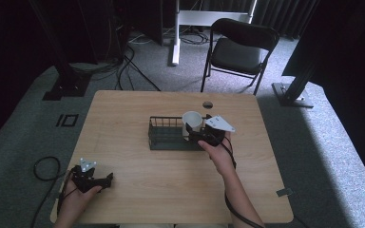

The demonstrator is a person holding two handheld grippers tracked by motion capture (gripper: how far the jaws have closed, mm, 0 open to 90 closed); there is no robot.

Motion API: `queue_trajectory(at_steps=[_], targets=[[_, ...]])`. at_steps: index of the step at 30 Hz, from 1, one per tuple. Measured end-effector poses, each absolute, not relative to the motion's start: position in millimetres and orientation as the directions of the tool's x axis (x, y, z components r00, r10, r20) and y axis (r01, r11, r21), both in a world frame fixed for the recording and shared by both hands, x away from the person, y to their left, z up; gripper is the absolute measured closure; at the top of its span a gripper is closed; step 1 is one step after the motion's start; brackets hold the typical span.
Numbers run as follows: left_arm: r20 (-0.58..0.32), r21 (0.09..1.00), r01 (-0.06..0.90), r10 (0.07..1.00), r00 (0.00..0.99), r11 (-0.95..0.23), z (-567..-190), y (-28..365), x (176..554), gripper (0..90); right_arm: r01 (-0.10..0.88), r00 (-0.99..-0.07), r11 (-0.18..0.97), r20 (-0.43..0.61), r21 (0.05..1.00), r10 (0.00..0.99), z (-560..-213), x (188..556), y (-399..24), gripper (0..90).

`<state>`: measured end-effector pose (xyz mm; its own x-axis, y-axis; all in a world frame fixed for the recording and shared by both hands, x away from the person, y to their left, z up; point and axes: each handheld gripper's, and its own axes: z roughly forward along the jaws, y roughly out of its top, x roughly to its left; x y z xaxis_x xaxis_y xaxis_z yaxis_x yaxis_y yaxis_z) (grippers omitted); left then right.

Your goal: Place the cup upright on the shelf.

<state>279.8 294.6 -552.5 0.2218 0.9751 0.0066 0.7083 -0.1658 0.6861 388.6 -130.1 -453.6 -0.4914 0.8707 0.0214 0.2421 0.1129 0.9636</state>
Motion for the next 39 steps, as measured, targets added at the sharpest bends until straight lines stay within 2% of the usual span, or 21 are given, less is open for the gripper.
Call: queue_trajectory(at_steps=[10,39], targets=[[0.007,0.686,0.709,0.975,0.222,-0.167,-552.4,294.7,279.8,0.8,0.229,-0.495,0.137,-0.006,0.964,0.869,-455.3,376.1,-146.1,10.5],[0.006,0.686,0.709,0.975,0.221,-0.165,-552.4,294.5,279.8,0.8,0.319,-0.434,0.154,0.000,0.935,0.901,-506.2,345.4,-203.0,10.5]])
